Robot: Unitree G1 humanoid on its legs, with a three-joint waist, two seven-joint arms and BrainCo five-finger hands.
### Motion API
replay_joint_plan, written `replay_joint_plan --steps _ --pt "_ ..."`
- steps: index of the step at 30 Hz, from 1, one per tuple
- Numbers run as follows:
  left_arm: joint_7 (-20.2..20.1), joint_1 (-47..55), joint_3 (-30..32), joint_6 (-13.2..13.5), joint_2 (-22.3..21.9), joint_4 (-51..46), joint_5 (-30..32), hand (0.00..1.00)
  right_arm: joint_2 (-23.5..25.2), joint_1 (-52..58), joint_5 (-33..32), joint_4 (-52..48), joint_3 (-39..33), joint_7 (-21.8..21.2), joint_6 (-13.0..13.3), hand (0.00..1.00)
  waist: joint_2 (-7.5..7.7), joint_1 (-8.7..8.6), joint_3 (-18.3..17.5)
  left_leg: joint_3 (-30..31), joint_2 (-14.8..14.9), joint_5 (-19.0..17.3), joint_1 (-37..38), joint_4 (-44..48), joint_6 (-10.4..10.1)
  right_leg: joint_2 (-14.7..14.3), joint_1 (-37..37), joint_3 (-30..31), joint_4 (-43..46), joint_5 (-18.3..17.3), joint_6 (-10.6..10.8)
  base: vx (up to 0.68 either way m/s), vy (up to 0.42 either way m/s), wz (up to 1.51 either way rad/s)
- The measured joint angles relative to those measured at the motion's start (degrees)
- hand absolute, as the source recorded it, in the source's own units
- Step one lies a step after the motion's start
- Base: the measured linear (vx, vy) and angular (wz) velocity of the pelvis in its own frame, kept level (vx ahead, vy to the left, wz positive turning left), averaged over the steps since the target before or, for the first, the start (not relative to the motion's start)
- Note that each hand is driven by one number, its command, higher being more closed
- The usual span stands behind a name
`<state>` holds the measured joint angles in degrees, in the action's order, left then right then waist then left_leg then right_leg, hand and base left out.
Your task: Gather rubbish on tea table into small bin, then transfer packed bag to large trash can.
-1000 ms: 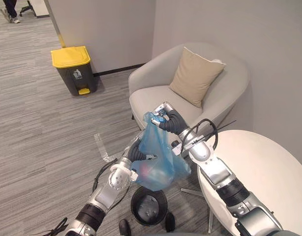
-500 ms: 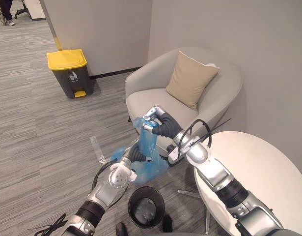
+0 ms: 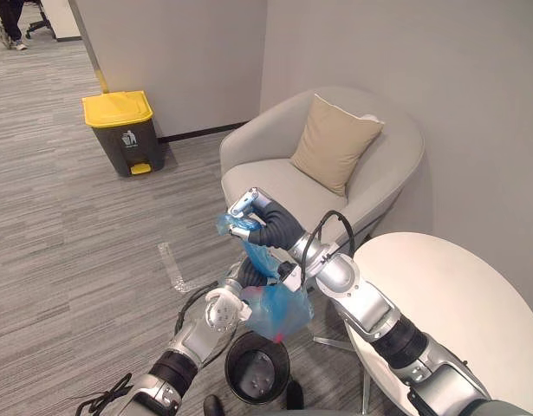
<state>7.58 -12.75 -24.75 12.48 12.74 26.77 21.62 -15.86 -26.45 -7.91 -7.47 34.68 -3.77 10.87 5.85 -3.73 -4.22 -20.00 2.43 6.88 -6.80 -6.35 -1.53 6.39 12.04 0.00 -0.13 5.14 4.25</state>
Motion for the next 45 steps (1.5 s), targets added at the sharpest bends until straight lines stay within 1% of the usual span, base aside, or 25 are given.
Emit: replay_joint_plan --steps 6,7,8,11,14,15,16,18,20,21,23,28,29,33,34,35,37,38,40,41,42,43,44,45 --pt "-0.01 0.46 -0.16 -0.77 -0.02 0.0 -2.75 1.0 1.05 0.37 1.84 2.48 -0.25 0.14 0.55 1.0 -0.02 -0.38 -0.02 -0.01 -0.01 0.0 -0.17 -0.01 0.0 0.02 -0.01 0.05 0.02 -0.18 0.25 0.0 0.0 0.0" --pt "-0.01 0.69 -0.13 -0.82 -0.02 0.0 -3.36 1.0 1.56 1.18 3.35 3.26 -0.51 0.16 0.92 1.0 -0.01 -0.42 -0.03 0.0 -0.01 0.0 -0.22 -0.01 0.0 0.02 -0.02 0.05 0.02 -0.2 0.29 0.0 0.0 0.0" --pt "-0.01 0.75 -0.1 -0.83 -0.02 0.0 -3.62 1.0 1.82 1.48 3.56 3.75 -0.63 0.16 1.1 0.0 0.0 -0.42 -0.03 0.0 -0.01 0.0 -0.22 -0.01 0.0 0.02 -0.03 0.05 0.02 -0.21 0.3 0.0 0.0 0.0" --pt "0.03 1.33 0.85 -0.94 -0.07 -0.14 -4.4 1.0 2.14 4.46 6.19 6.36 -1.07 0.27 1.28 0.0 0.01 -0.42 -0.06 0.05 -0.04 0.0 -0.25 -0.01 0.0 0.05 -0.04 0.02 0.01 -0.22 0.29 0.0 0.0 0.0" --pt "0.41 1.97 2.82 -0.98 -0.12 -0.57 -5.0 1.0 2.15 8.24 10.49 6.55 -2.72 0.41 1.34 0.0 0.01 -0.46 -0.06 0.14 -0.02 -0.01 -0.33 -0.01 0.01 0.05 -0.03 -0.07 -0.02 -0.31 0.37 0.0 0.0 0.0" --pt "0.68 2.12 3.06 -1.01 -0.12 -0.75 -5.01 1.0 2.18 8.62 10.75 6.6 -3.02 0.46 1.38 0.0 0.01 -0.47 -0.06 0.14 -0.01 0.0 -0.33 -0.01 0.01 0.04 -0.03 -0.07 -0.02 -0.34 0.41 0.0 0.0 0.0" --pt "1.28 2.49 3.86 -1.04 -0.1 -1.57 -5.08 1.0 2.06 9.38 12.77 7.17 -3.56 0.79 1.49 0.0 0.01 -0.48 -0.06 0.18 -0.01 0.0 -0.33 -0.01 0.01 0.04 -0.05 -0.11 -0.02 -0.35 0.43 0.0 0.0 0.0" --pt "1.31 2.52 4.38 -1.04 -0.11 -2.02 -5.12 1.0 1.96 9.71 14.79 7.94 -3.83 1.28 1.6 0.0 0.01 -0.48 -0.06 0.25 -0.01 0.0 -0.33 -0.01 0.02 0.06 -0.09 -0.2 -0.01 -0.36 0.44 0.0 0.0 0.0" --pt "1.35 2.89 5.54 -1.04 -0.12 -3.11 -5.12 1.0 1.9 10.41 19.49 8.82 -4.65 2.33 1.81 0.0 0.01 -0.47 -0.05 0.29 -0.02 0.0 -0.37 -0.01 0.01 0.08 -0.08 -0.26 -0.02 -0.4 0.49 0.0 0.0 0.0" --pt "1.35 2.95 5.74 -1.04 -0.12 -3.15 -5.12 1.0 1.83 10.49 20.07 8.82 -4.76 2.47 1.87 0.0 0.01 -0.47 -0.05 0.3 -0.02 0.0 -0.37 -0.01 0.01 0.08 -0.08 -0.26 -0.02 -0.4 0.49 0.0 0.0 0.0" --pt "1.35 3.2 6.32 -1.04 -0.13 -3.16 -5.13 1.0 1.7 10.93 23.78 8.82 -5.5 3.25 2.16 0.0 0.01 -0.47 -0.05 0.37 -0.02 -0.01 -0.37 -0.01 0.01 0.1 -0.12 -0.37 -0.01 -0.43 0.54 0.0 0.0 0.0" --pt "1.35 4.6 8.98 -1.04 -0.36 -3.17 -5.62 1.0 0.52 13.06 32.13 8.86 -8.09 6.69 2.77 0.0 0.01 -0.47 -0.05 0.78 -0.08 0.0 -0.57 -0.01 0.01 0.24 -0.13 -0.78 -0.01 -0.66 0.72 0.0 0.0 0.03" --pt "1.35 4.7 9.2 -1.04 -0.42 -3.17 -5.78 1.0 0.35 13.23 32.84 8.86 -8.33 7.04 2.77 0.0 0.01 -0.47 -0.05 0.83 -0.09 0.0 -0.61 -0.01 0.01 0.27 -0.12 -0.82 -0.02 -0.66 0.72 0.0 0.0 0.1" --pt "2.35 6.03 11.62 -1.04 -1.17 -3.17 -7.12 1.0 0.24 17.04 36.6 8.85 -13.36 10.24 2.79 0.0 0.01 -0.47 -0.05 1.55 -0.23 0.05 -0.84 0.0 0.09 0.43 -0.1 -1.45 -0.02 -0.59 0.66 0.03 -0.001 0.08" --pt "2.47 6.74 12.85 -1.04 -1.38 -3.19 -7.44 1.0 0.74 18.41 37.09 8.85 -15.39 11.48 2.72 0.0 0.0 -0.47 -0.05 1.57 -0.26 0.05 -0.84 0.0 0.09 0.45 -0.1 -1.46 -0.03 -0.41 0.53 0.04 0.0 0.02" --pt "2.47 6.97 13.1 -1.04 -1.48 -3.19 -7.8 1.0 1.13 18.96 37.09 8.85 -16.25 11.8 2.73 0.0 0.0 -0.47 -0.05 1.57 -0.27 0.06 -0.83 0.0 0.1 0.45 -0.1 -1.47 -0.03 -0.34 0.63 0.05 0.0 0.01" --pt "2.54 8.5 14.81 -1.04 -1.96 -3.35 -8.65 1.0 4.15 22.06 36.99 9.14 -21.2 13.62 2.57 0.0 -0.03 -0.49 -0.02 1.58 -0.27 0.08 -0.8 0.01 0.13 0.44 -0.1 -1.46 -0.07 -0.3 0.64 0.05 -0.004 -0.01" --pt "2.59 9.11 15.08 -1.06 -2.16 -3.44 -9.13 1.0 4.95 22.82 36.96 9.87 -22.45 14.06 2.56 0.0 -0.04 -0.53 -0.02 1.57 -0.27 0.08 -0.76 0.01 0.14 0.44 -0.1 -1.45 -0.07 -0.3 0.64 0.04 -0.004 -0.01" --pt "2.63 10.59 15.81 -1.07 -2.31 -3.64 -10.57 1.0 6.1 24.14 35.45 14.04 -24.51 14.51 1.85 0.0 -0.06 -0.54 0.0 1.57 -0.28 0.01 -0.64 0.01 0.05 0.44 -0.12 -1.47 -0.07 -0.31 0.63 0.0 0.0 0.0" --pt "2.54 11.49 16.64 -1.09 -2.59 -3.65 -11.36 1.0 7.34 24.81 32.68 17.64 -25.59 14.26 1.3 0.0 -0.28 -0.5 0.16 1.66 -0.62 -0.16 -0.51 0.01 -0.14 0.41 -0.56 -1.64 -0.21 -0.47 0.38 0.0 0.0 0.0" --pt "2.46 11.75 16.85 -1.11 -2.68 -3.65 -11.79 1.0 7.67 24.99 31.76 18.78 -25.85 14.06 1.06 0.0 -0.37 -0.5 0.24 1.69 -0.61 -0.18 -0.43 0.01 -0.16 0.42 -0.93 -1.68 -0.25 -0.58 0.22 0.03 0.008 0.04" --pt "2.34 12.98 17.43 -1.2 -2.89 -3.64 -12.91 1.0 9.13 25.8 27.68 23.7 -27.01 12.88 -0.1 0.0 -0.84 -0.39 0.58 1.81 -0.6 -0.34 0.02 0.01 -0.18 0.45 -1.27 -1.89 -0.38 -0.76 0.22 0.02 0.003 0.04" --pt "2.27 13.24 17.64 -1.21 -2.96 -3.63 -13.06 1.0 9.36 26.0 26.02 24.88 -27.25 12.34 -0.32 0.0 -1.0 -0.31 0.7 1.85 -0.59 -0.36 0.07 0.0 -0.17 0.45 -1.27 -1.98 -0.41 -0.96 0.48 0.01 -0.002 0.05" --pt "2.19 13.92 18.57 -1.32 -3.46 -3.45 -14.06 1.0 9.66 26.53 22.34 28.17 -27.82 10.94 -0.96 0.0 -1.41 0.11 1.01 1.87 -0.6 -0.38 0.06 0.0 -0.15 0.49 -1.54 -2.07 -0.67 -1.16 0.64 0.01 -0.007 0.05"
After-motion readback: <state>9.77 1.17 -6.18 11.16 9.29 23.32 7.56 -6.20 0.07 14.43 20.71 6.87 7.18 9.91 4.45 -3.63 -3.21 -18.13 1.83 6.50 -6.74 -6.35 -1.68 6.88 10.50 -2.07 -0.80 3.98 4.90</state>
